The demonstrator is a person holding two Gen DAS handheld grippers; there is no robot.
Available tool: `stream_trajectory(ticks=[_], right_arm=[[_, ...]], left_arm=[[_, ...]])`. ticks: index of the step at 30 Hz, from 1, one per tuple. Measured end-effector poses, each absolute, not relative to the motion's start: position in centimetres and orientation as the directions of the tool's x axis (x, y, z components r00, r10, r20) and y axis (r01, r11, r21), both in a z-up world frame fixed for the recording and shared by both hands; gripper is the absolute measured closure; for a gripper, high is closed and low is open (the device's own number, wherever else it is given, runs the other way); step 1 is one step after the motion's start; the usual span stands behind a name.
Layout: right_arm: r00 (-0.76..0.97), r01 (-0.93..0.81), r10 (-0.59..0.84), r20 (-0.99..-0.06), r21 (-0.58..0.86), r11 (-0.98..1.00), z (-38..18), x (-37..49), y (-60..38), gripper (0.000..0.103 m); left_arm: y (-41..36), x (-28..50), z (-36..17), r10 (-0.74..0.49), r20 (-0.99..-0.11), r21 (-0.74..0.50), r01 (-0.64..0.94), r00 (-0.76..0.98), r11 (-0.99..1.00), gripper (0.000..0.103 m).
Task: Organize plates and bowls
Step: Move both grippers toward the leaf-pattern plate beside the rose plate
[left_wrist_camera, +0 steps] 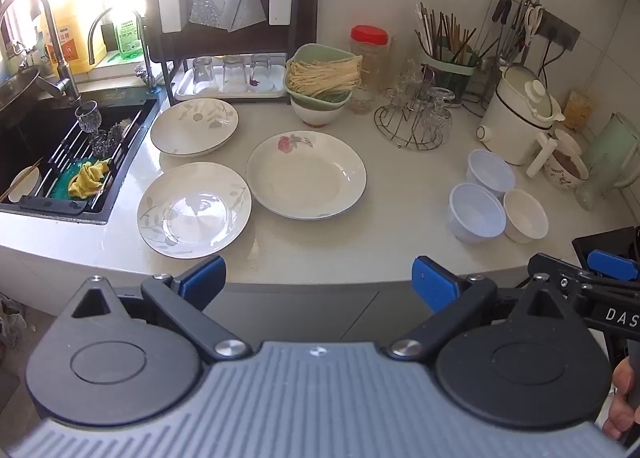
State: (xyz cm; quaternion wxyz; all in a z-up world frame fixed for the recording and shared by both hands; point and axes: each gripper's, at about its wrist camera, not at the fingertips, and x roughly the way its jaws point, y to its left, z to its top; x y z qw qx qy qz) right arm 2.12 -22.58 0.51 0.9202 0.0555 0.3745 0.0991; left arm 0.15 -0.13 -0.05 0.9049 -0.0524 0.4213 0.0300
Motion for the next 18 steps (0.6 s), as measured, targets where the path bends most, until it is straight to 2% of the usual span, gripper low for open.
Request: stream_trajectory(ticks=[18], right_arm=[[0.696, -0.137, 0.217, -0.684, 0.17, 0.976, 0.9, 3.4, -22.4, 0.0]], left_arm=[[0.5, 1.5, 0.3, -0.005, -0.758, -0.091, -0.098, 0.652, 0.991, 0.002]])
